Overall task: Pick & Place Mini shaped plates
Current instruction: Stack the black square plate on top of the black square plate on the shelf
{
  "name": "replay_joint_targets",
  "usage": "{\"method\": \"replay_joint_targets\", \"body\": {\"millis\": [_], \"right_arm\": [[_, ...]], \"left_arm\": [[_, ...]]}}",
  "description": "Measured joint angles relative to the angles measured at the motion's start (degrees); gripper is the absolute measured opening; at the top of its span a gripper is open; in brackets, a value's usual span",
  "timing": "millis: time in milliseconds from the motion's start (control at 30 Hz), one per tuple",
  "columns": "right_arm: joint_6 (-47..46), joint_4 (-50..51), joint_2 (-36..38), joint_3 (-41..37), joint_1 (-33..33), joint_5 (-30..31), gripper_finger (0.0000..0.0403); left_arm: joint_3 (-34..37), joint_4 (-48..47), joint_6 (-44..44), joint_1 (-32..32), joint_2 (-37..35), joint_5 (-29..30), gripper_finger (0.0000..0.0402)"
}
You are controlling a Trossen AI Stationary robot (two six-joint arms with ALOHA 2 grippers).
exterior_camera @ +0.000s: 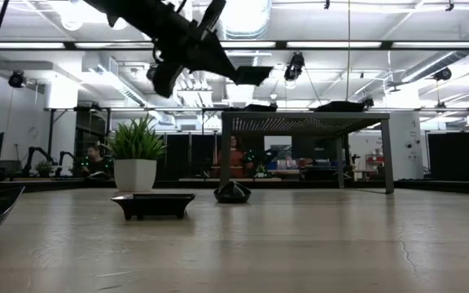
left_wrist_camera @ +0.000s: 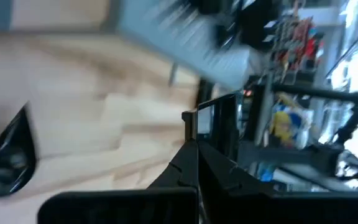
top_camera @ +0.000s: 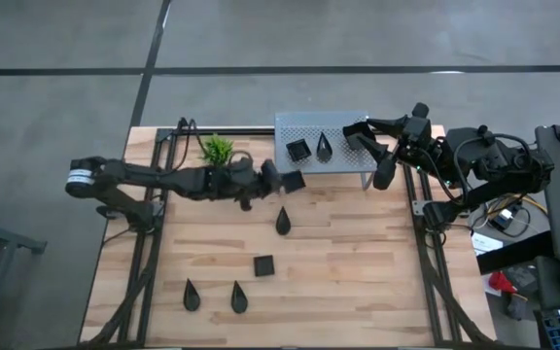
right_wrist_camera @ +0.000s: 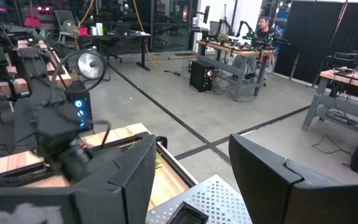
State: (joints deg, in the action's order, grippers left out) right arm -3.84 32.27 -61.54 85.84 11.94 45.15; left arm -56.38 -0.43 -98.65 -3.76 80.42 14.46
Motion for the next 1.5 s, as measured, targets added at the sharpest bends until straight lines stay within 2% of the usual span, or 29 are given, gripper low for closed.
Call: {"method": "replay_joint_targets", "body": {"millis": [200,533,767,1100,1500], "right_arm": [[0.0,0.0,0.0,0.0,0.0,0.0,0.0201],[-1.4,0.0,0.0,0.0,0.0,0.0,0.0201],[-2.1,0.1,0.0,0.0,0.0,0.0,0.0201],[-2.2,0.2,0.0,-0.6,0.0,0.0,0.0201],[-2.3,0.3,0.0,-0.6,0.0,0.0,0.0201]], "left_arm": [[-3.5,0.0,4.7,-5.6,0.0,0.0,0.0],[-4.6,0.0,8.9,-15.1,0.2,-2.5,0.0],[-5.4,-0.3,8.3,-16.0,1.8,-4.2,0.0],[-13.0,0.1,10.9,-16.1,9.9,-7.7,0.0],[-12.3,-3.9,11.4,-16.1,9.7,-7.8,0.0]]}}
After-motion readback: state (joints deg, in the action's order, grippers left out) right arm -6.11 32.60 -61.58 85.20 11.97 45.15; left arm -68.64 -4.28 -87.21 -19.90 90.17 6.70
